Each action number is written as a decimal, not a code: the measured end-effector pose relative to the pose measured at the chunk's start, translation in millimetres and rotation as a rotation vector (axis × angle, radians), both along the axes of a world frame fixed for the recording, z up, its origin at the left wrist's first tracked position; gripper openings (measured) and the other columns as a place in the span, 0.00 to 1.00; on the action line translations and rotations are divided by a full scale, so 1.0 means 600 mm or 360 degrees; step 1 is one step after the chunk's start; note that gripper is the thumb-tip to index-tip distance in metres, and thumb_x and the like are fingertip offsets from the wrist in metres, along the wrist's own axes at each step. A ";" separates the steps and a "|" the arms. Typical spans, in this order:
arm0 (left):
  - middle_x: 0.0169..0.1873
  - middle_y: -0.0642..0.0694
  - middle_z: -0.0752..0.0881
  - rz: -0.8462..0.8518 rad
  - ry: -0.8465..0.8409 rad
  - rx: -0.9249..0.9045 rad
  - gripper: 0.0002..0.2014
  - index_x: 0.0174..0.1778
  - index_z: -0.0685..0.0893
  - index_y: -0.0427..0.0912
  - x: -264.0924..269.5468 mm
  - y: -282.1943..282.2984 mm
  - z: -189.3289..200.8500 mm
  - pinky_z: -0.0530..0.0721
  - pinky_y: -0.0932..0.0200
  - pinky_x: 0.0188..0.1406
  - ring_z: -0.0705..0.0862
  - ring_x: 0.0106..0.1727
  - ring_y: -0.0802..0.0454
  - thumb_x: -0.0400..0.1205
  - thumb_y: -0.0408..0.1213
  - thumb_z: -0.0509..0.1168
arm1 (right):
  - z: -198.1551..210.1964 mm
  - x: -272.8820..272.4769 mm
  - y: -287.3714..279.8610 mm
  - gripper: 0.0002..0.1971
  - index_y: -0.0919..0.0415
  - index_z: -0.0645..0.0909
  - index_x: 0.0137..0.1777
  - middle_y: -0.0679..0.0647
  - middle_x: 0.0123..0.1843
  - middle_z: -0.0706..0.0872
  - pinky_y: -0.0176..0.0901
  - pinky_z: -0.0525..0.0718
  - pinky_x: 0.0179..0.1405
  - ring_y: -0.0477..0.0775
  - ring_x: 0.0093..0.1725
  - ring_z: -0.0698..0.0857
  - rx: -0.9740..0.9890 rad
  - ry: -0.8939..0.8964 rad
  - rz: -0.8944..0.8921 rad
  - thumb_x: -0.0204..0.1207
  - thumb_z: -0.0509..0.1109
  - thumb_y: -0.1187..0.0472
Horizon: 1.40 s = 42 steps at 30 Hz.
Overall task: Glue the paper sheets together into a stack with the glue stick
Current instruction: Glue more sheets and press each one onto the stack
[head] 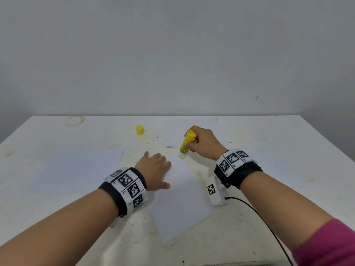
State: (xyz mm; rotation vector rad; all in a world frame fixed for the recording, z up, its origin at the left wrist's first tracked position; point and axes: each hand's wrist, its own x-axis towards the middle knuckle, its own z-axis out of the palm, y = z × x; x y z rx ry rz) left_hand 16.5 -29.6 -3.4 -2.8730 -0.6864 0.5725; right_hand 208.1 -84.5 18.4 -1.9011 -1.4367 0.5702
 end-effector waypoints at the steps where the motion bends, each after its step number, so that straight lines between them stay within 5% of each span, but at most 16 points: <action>1: 0.72 0.43 0.72 0.0032 -0.0007 0.0003 0.32 0.75 0.66 0.44 0.001 -0.002 -0.002 0.64 0.42 0.73 0.68 0.74 0.44 0.82 0.63 0.56 | -0.001 -0.007 0.007 0.13 0.63 0.79 0.54 0.51 0.41 0.81 0.50 0.85 0.50 0.55 0.42 0.82 -0.0014 -0.0021 0.0020 0.72 0.76 0.65; 6: 0.63 0.40 0.79 0.0165 -0.0040 0.0007 0.33 0.72 0.68 0.43 0.014 -0.023 -0.004 0.66 0.44 0.69 0.74 0.67 0.41 0.82 0.66 0.52 | -0.003 -0.037 0.038 0.14 0.62 0.79 0.58 0.45 0.39 0.77 0.32 0.74 0.35 0.45 0.37 0.77 -0.0050 -0.0100 0.0100 0.73 0.75 0.63; 10: 0.65 0.43 0.80 0.0235 -0.0099 -0.0091 0.28 0.74 0.68 0.45 0.010 -0.013 -0.002 0.72 0.49 0.62 0.75 0.66 0.44 0.85 0.60 0.51 | -0.009 -0.044 0.044 0.16 0.61 0.77 0.60 0.56 0.51 0.82 0.38 0.74 0.41 0.51 0.45 0.78 -0.0194 -0.0228 0.0234 0.74 0.74 0.63; 14: 0.67 0.45 0.76 0.0245 -0.0141 -0.0248 0.25 0.77 0.67 0.45 -0.003 0.014 0.004 0.76 0.50 0.60 0.74 0.67 0.45 0.85 0.50 0.59 | 0.001 -0.026 0.022 0.15 0.58 0.78 0.58 0.51 0.47 0.79 0.37 0.74 0.39 0.51 0.44 0.78 -0.0303 -0.0317 0.0337 0.73 0.75 0.64; 22: 0.76 0.49 0.61 0.0146 -0.0149 -0.0326 0.33 0.81 0.62 0.48 -0.015 0.041 0.000 0.75 0.51 0.68 0.64 0.75 0.49 0.82 0.54 0.63 | 0.022 0.015 -0.060 0.13 0.52 0.79 0.55 0.55 0.50 0.86 0.47 0.84 0.48 0.54 0.46 0.84 -0.0494 -0.0452 0.0565 0.73 0.77 0.59; 30: 0.84 0.57 0.51 0.0036 0.0057 -0.0262 0.30 0.85 0.50 0.52 -0.023 0.060 -0.001 0.67 0.50 0.76 0.50 0.84 0.48 0.87 0.37 0.54 | 0.044 0.035 -0.111 0.11 0.50 0.80 0.50 0.51 0.41 0.86 0.42 0.81 0.41 0.42 0.35 0.79 -0.0664 -0.0527 0.0648 0.71 0.78 0.60; 35: 0.84 0.60 0.50 0.0014 0.0118 -0.0263 0.33 0.85 0.48 0.55 -0.035 0.066 0.001 0.67 0.53 0.75 0.49 0.84 0.51 0.86 0.40 0.58 | 0.054 0.042 -0.119 0.11 0.48 0.78 0.47 0.42 0.35 0.80 0.32 0.76 0.35 0.41 0.33 0.78 -0.0797 -0.0590 0.0725 0.72 0.78 0.59; 38: 0.83 0.56 0.56 0.0032 0.0044 -0.0276 0.33 0.84 0.53 0.54 -0.043 0.062 0.005 0.67 0.54 0.74 0.54 0.82 0.52 0.85 0.46 0.60 | 0.067 0.065 -0.111 0.10 0.58 0.81 0.46 0.46 0.33 0.84 0.36 0.81 0.36 0.44 0.32 0.83 -0.0825 -0.0425 0.0663 0.70 0.79 0.62; 42: 0.80 0.48 0.58 0.0126 -0.0028 -0.0306 0.33 0.81 0.59 0.47 -0.065 0.053 0.001 0.70 0.54 0.72 0.60 0.79 0.51 0.83 0.55 0.61 | 0.081 0.093 -0.093 0.09 0.64 0.78 0.42 0.61 0.44 0.89 0.45 0.88 0.41 0.56 0.38 0.90 -0.0348 0.0416 0.0231 0.70 0.76 0.73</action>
